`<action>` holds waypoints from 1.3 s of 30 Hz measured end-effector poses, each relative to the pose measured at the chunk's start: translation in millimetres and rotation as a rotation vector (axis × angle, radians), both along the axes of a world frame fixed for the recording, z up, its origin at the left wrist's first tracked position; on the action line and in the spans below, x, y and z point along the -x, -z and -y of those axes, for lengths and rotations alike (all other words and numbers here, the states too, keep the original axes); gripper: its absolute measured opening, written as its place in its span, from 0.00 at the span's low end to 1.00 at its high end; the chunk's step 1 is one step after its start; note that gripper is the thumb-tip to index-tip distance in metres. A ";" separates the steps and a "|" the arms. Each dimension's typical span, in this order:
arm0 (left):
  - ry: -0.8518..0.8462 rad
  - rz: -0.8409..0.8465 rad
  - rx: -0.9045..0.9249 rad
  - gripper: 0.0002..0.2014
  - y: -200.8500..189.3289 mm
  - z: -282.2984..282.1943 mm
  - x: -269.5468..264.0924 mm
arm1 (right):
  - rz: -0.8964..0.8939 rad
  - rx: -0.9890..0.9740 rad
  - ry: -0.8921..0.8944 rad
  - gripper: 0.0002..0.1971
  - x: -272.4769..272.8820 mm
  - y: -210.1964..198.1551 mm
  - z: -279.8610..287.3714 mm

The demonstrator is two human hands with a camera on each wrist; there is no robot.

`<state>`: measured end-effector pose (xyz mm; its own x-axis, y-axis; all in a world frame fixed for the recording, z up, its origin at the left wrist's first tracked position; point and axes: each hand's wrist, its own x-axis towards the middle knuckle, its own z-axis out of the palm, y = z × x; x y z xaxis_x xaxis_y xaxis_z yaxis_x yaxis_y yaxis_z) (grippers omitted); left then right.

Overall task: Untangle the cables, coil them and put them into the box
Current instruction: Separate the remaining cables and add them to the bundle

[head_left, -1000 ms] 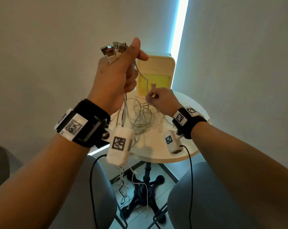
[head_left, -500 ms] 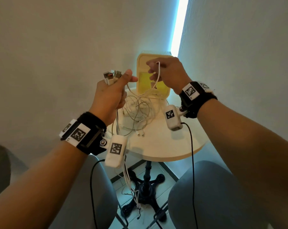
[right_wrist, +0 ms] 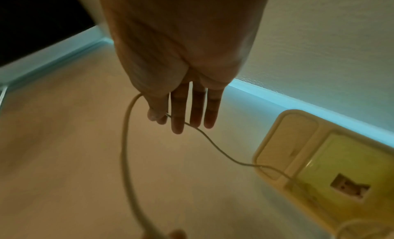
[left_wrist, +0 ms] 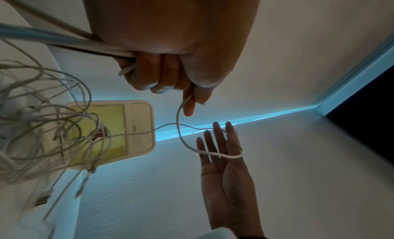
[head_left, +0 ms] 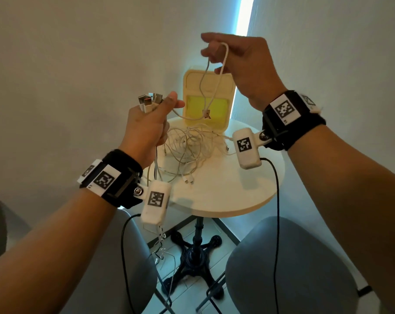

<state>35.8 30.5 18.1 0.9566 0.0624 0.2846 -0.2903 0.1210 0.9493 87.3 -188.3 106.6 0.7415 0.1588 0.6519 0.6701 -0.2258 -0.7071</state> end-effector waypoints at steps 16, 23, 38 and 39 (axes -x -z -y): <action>-0.154 0.100 -0.148 0.20 -15.5 23.7 -14.5 | -0.001 0.327 -0.004 0.15 21.3 22.0 -34.3; -0.102 0.122 -0.090 0.12 -41.7 19.9 -9.1 | -0.347 0.413 0.084 0.25 -12.9 63.0 -22.2; -0.073 0.115 -0.080 0.14 -44.9 -12.7 -14.3 | -0.180 0.044 0.143 0.13 -21.6 54.8 -9.0; -0.062 0.130 -0.071 0.14 -45.3 -14.7 -13.5 | -0.151 0.020 0.131 0.13 -20.2 52.0 -6.5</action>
